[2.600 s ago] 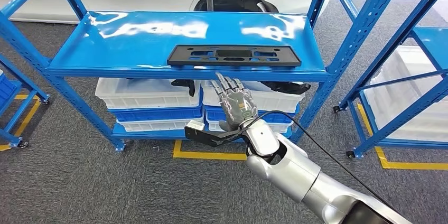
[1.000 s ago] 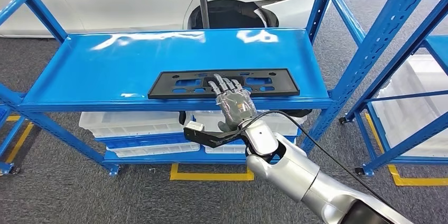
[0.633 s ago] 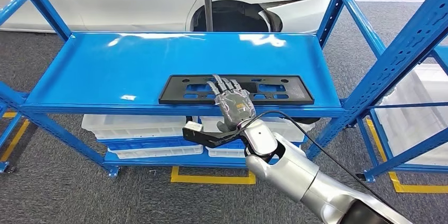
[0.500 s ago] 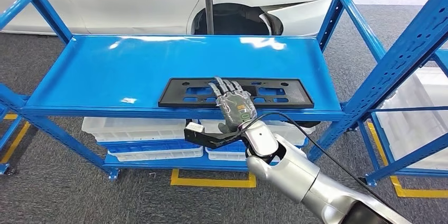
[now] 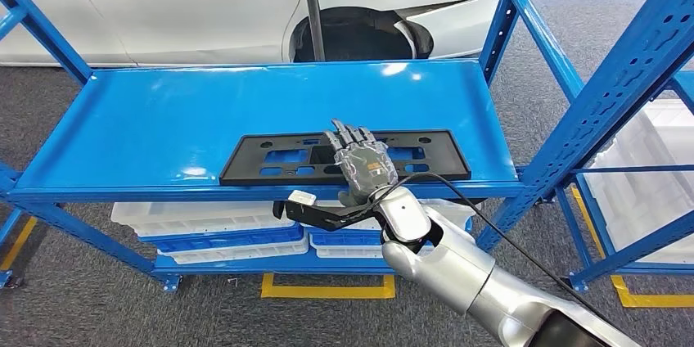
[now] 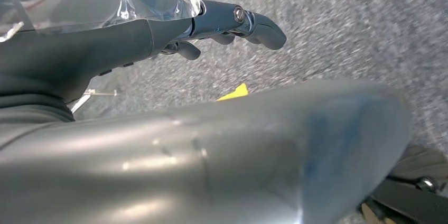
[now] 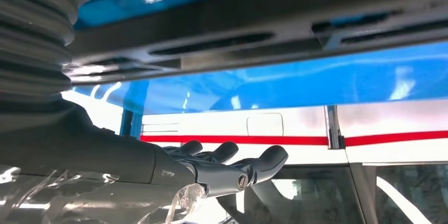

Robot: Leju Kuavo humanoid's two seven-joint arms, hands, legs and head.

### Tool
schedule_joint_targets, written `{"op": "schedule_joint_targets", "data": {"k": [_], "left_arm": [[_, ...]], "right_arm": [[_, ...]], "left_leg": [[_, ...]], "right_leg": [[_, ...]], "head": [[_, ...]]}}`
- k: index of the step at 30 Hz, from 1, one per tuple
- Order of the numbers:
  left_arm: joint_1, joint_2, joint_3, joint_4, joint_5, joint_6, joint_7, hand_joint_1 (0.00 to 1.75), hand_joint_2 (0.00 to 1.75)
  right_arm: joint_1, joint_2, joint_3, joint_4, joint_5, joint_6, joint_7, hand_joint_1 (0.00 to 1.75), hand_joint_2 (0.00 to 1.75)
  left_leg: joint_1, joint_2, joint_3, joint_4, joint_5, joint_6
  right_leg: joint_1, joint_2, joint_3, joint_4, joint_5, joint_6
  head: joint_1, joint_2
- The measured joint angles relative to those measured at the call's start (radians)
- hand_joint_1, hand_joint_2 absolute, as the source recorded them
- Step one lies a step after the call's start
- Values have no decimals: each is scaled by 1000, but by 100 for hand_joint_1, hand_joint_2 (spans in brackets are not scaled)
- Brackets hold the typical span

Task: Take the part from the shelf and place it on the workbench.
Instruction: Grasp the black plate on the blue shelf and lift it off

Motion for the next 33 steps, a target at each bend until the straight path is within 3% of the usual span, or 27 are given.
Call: {"op": "schedule_joint_targets", "data": {"k": [1,3,6,13,17,21,25,33], "left_arm": [[-1,0,0,0,2,-1,0,0,0],[-2,0,0,1,5,-4,-1,0,0],[-1,-1,0,1,3,-13,-6,0,0],[-3,0,0,1,4,-17,-19,0,0],[-2,0,0,1,9,-18,-26,0,0],[-2,1,0,1,17,-18,-32,0,0],[-2,0,0,1,26,-18,-34,0,0],[-3,0,0,1,32,-18,-44,0,0]], "right_arm": [[-1,0,0,0,0,1,1,0,175],[-2,-1,1,0,-2,4,2,0,175],[-1,-2,2,0,-6,10,2,0,175],[-1,-2,3,0,-13,21,2,0,175],[-3,-2,3,0,-45,73,16,5,175],[-13,-2,9,12,-98,168,57,172,175],[-26,-2,13,43,-140,210,89,175,175],[-40,4,23,84,-160,203,99,175,175]], "left_leg": [[-3,0,30,-71,33,6],[-8,1,60,-143,55,12],[-9,-1,62,-150,51,4],[-12,-4,62,-149,45,13],[-13,-4,62,-149,46,15],[-12,-3,63,-149,47,16],[-9,-3,64,-149,47,15],[-6,-3,68,-150,47,15]], "right_leg": [[2,1,6,0,-6,4],[6,2,10,3,-14,9],[10,1,8,4,-18,3],[8,-2,14,-7,-18,9],[6,-2,14,-8,-17,14],[7,-3,15,-8,-17,14],[10,-3,15,-8,-17,14],[13,-2,19,-8,-17,13]], "head": [[0,0],[0,0],[1,0],[1,0],[1,0],[1,0],[1,0],[1,0]]}}
